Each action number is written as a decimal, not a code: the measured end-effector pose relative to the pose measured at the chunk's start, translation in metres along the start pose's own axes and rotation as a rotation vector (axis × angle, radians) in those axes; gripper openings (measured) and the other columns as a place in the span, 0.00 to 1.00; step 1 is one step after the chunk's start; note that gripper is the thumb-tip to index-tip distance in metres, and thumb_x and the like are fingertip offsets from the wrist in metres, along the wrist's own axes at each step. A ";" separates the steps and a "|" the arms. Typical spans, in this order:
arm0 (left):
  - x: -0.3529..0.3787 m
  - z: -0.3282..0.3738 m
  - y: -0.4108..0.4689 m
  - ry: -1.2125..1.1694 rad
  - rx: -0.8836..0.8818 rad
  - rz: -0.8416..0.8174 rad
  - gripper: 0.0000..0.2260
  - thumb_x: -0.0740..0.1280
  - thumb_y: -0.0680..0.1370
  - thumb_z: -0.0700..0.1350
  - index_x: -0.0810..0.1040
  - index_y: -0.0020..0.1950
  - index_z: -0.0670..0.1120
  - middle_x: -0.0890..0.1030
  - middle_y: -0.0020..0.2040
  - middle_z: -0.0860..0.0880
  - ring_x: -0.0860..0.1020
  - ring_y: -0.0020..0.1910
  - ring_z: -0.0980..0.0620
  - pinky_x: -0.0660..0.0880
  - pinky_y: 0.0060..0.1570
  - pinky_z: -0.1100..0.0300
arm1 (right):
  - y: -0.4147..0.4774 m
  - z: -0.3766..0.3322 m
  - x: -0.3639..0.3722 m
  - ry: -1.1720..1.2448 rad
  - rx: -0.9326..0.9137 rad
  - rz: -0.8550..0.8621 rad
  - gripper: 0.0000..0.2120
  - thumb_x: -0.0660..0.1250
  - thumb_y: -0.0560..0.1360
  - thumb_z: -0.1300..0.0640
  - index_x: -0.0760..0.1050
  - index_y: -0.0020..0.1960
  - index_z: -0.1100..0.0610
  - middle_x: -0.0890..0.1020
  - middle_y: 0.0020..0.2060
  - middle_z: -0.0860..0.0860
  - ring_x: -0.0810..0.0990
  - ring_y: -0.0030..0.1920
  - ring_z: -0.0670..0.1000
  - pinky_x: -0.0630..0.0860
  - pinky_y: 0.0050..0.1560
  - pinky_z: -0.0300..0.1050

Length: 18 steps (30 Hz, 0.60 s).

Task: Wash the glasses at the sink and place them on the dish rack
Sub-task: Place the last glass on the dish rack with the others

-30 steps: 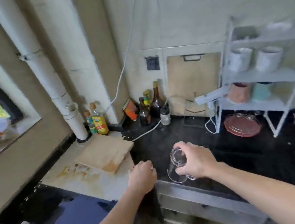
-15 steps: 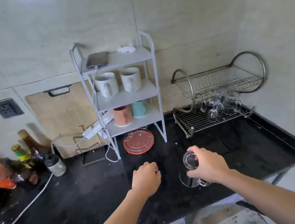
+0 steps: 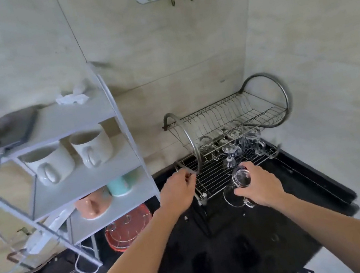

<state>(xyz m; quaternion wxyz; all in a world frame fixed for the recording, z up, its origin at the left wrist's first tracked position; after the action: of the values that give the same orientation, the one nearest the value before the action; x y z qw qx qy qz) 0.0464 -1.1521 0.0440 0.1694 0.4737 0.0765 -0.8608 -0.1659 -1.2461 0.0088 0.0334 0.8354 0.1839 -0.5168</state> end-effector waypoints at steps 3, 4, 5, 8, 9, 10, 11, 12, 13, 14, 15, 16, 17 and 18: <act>-0.002 0.016 0.036 -0.080 -0.021 0.105 0.16 0.55 0.82 0.55 0.73 0.60 0.45 0.79 0.43 0.49 0.79 0.43 0.48 0.77 0.45 0.52 | 0.050 0.010 0.001 0.042 -0.015 -0.025 0.36 0.73 0.67 0.41 0.61 0.70 0.43 0.77 0.61 0.50 0.80 0.54 0.56 0.75 0.51 0.49; -0.002 0.022 0.045 -0.102 -0.031 0.139 0.17 0.54 0.82 0.56 0.72 0.60 0.45 0.79 0.41 0.49 0.79 0.41 0.49 0.76 0.42 0.54 | 0.066 0.012 0.004 0.052 -0.032 -0.043 0.37 0.73 0.67 0.40 0.61 0.71 0.44 0.77 0.61 0.50 0.80 0.54 0.55 0.76 0.52 0.49; -0.001 0.029 0.055 -0.119 -0.043 0.165 0.18 0.53 0.83 0.57 0.71 0.60 0.45 0.79 0.38 0.50 0.79 0.37 0.52 0.74 0.38 0.56 | 0.083 0.013 0.008 0.060 -0.051 -0.066 0.38 0.73 0.67 0.40 0.61 0.72 0.44 0.76 0.62 0.50 0.79 0.56 0.55 0.76 0.53 0.50; 0.008 0.044 0.080 -0.126 -0.110 0.229 0.18 0.50 0.82 0.59 0.68 0.56 0.46 0.76 0.32 0.51 0.76 0.30 0.56 0.70 0.30 0.58 | 0.127 0.012 0.023 0.037 -0.113 -0.139 0.41 0.73 0.68 0.39 0.59 0.75 0.48 0.74 0.66 0.51 0.77 0.61 0.56 0.75 0.57 0.50; 0.012 0.046 0.087 -0.129 -0.145 0.255 0.18 0.50 0.82 0.60 0.68 0.54 0.47 0.77 0.32 0.51 0.77 0.30 0.53 0.72 0.30 0.56 | 0.140 0.010 0.028 0.012 -0.135 -0.162 0.40 0.72 0.68 0.39 0.60 0.74 0.48 0.74 0.66 0.51 0.78 0.61 0.56 0.75 0.56 0.49; 0.017 0.046 0.091 -0.133 -0.190 0.281 0.17 0.50 0.82 0.59 0.67 0.51 0.47 0.77 0.33 0.50 0.77 0.31 0.51 0.74 0.31 0.54 | 0.151 0.008 0.033 -0.016 -0.161 -0.189 0.39 0.72 0.68 0.39 0.60 0.74 0.48 0.74 0.66 0.50 0.78 0.60 0.56 0.76 0.54 0.48; 0.021 0.046 0.095 -0.130 -0.238 0.306 0.16 0.51 0.82 0.58 0.67 0.49 0.46 0.78 0.34 0.48 0.77 0.31 0.49 0.73 0.30 0.53 | 0.160 0.006 0.038 -0.041 -0.195 -0.212 0.38 0.71 0.68 0.39 0.61 0.73 0.46 0.75 0.65 0.49 0.79 0.59 0.55 0.75 0.52 0.46; 0.024 0.048 0.097 -0.115 -0.286 0.327 0.14 0.52 0.83 0.55 0.66 0.49 0.46 0.77 0.34 0.48 0.76 0.31 0.49 0.71 0.29 0.54 | 0.169 0.003 0.043 -0.063 -0.230 -0.236 0.37 0.71 0.68 0.39 0.61 0.72 0.44 0.75 0.64 0.48 0.79 0.57 0.54 0.75 0.50 0.44; 0.027 0.049 0.097 -0.097 -0.323 0.342 0.13 0.52 0.83 0.53 0.65 0.48 0.45 0.76 0.34 0.48 0.75 0.30 0.49 0.68 0.29 0.55 | 0.176 0.000 0.048 -0.090 -0.265 -0.259 0.36 0.70 0.68 0.39 0.60 0.72 0.43 0.75 0.64 0.48 0.79 0.57 0.54 0.75 0.50 0.43; 0.029 0.052 0.097 -0.083 -0.350 0.355 0.12 0.52 0.83 0.52 0.64 0.48 0.45 0.75 0.33 0.48 0.73 0.30 0.49 0.66 0.29 0.55 | 0.183 -0.004 0.053 -0.129 -0.298 -0.285 0.36 0.68 0.69 0.39 0.58 0.72 0.42 0.74 0.64 0.49 0.79 0.56 0.54 0.74 0.50 0.43; 0.030 0.053 0.096 -0.072 -0.369 0.368 0.12 0.51 0.84 0.52 0.63 0.47 0.45 0.74 0.33 0.49 0.72 0.30 0.49 0.66 0.29 0.54 | 0.187 -0.008 0.058 -0.171 -0.323 -0.312 0.35 0.67 0.69 0.39 0.57 0.72 0.42 0.73 0.64 0.50 0.78 0.57 0.55 0.73 0.51 0.44; 0.031 0.053 0.095 -0.056 -0.384 0.373 0.12 0.51 0.84 0.52 0.62 0.47 0.45 0.73 0.32 0.49 0.72 0.30 0.49 0.66 0.30 0.54 | 0.191 -0.011 0.062 -0.201 -0.340 -0.335 0.35 0.66 0.70 0.40 0.55 0.72 0.42 0.71 0.63 0.50 0.77 0.57 0.55 0.73 0.54 0.46; 0.032 0.053 0.095 -0.046 -0.398 0.373 0.12 0.51 0.83 0.53 0.62 0.47 0.45 0.73 0.32 0.49 0.72 0.30 0.48 0.67 0.30 0.53 | 0.195 -0.013 0.066 -0.209 -0.351 -0.355 0.34 0.65 0.71 0.40 0.55 0.73 0.43 0.70 0.61 0.51 0.76 0.57 0.56 0.72 0.55 0.47; 0.033 0.051 0.094 -0.044 -0.412 0.368 0.13 0.51 0.83 0.53 0.61 0.47 0.45 0.73 0.31 0.49 0.72 0.29 0.47 0.67 0.30 0.53 | 0.198 -0.015 0.070 -0.204 -0.360 -0.371 0.34 0.65 0.71 0.41 0.55 0.73 0.43 0.70 0.60 0.51 0.76 0.56 0.56 0.70 0.55 0.48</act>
<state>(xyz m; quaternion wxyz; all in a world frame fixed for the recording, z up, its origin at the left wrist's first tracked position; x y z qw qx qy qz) 0.0242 -1.2622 0.0467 0.4171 0.4164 0.1589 -0.7921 -0.0579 -1.4075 -0.0724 0.1045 0.7119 0.4181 -0.5545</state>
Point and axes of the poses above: each hand's wrist, its own y-axis towards the middle knuckle, its own x-axis out of the palm, z = x × y, the point moved 4 cm from there along y, towards the middle knuckle
